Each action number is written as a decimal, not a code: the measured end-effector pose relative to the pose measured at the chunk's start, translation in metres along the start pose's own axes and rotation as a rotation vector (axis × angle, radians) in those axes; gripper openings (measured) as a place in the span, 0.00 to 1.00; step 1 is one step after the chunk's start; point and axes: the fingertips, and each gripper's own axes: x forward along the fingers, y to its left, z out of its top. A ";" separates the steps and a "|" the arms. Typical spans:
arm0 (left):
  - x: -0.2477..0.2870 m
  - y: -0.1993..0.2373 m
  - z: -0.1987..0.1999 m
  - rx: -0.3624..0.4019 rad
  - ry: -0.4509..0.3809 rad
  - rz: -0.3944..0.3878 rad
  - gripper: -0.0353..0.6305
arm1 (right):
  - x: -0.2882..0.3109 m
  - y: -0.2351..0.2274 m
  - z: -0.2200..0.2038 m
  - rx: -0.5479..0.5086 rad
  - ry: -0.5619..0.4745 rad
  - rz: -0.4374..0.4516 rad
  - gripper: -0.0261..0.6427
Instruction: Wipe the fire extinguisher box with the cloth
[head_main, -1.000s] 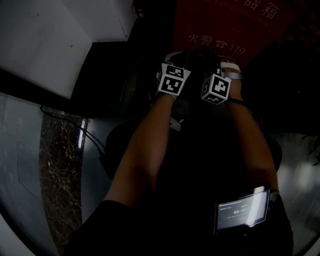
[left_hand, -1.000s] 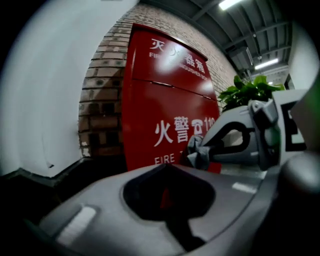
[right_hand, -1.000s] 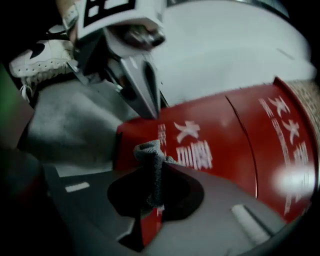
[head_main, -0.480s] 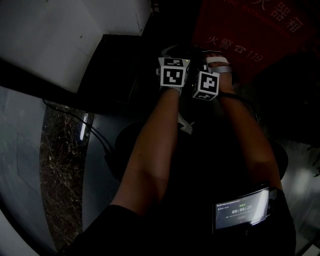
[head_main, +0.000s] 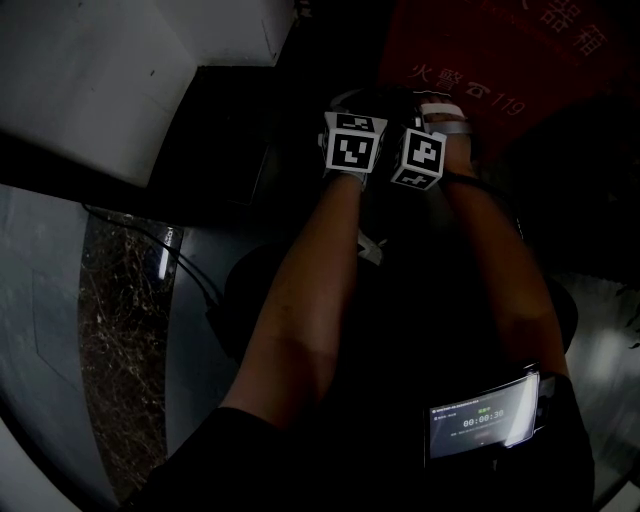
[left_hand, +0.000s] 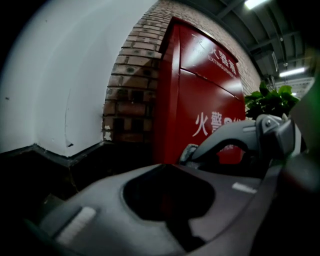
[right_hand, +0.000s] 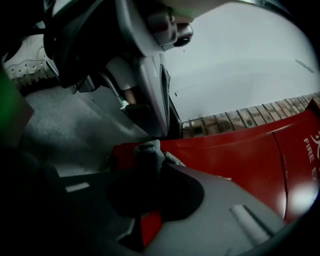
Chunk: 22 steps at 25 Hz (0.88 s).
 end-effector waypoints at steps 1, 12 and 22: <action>0.001 -0.004 -0.002 0.008 0.004 -0.008 0.06 | -0.001 0.000 -0.003 0.003 0.006 -0.001 0.08; 0.011 -0.060 -0.004 0.092 -0.009 -0.133 0.06 | -0.019 0.008 -0.059 0.072 0.092 0.011 0.08; 0.020 -0.113 0.005 0.189 -0.034 -0.232 0.06 | -0.043 0.018 -0.130 0.093 0.193 0.031 0.08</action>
